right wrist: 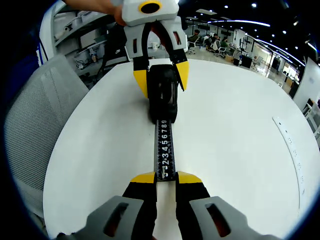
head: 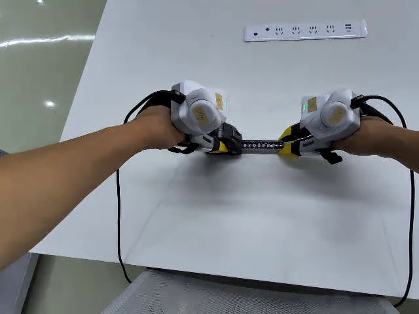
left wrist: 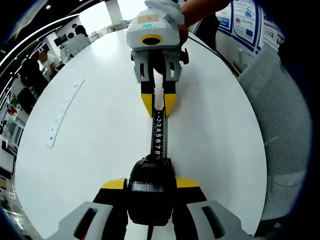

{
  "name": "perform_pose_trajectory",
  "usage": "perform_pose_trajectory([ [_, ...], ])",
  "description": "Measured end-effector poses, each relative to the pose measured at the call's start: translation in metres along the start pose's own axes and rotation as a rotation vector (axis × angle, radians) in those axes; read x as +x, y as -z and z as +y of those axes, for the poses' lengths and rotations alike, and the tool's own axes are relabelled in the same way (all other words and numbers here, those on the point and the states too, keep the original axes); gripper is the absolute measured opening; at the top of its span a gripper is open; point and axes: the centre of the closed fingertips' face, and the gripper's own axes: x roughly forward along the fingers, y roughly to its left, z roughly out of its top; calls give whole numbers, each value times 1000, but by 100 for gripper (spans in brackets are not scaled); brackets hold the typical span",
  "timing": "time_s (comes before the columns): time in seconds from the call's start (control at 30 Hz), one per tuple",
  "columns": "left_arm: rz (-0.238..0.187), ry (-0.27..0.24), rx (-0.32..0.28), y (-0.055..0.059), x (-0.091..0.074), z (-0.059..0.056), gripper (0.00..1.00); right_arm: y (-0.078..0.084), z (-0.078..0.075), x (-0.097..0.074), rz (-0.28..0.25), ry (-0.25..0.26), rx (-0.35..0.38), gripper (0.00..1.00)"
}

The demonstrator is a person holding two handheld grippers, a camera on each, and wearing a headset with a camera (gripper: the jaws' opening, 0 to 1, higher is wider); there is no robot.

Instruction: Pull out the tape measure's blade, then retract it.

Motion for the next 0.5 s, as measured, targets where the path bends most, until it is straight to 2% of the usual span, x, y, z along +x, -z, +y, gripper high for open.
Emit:
perform_pose_trajectory([
  [0.5,4,0,0,1,1,1,30,14,-1,-14,8,5,21,9],
])
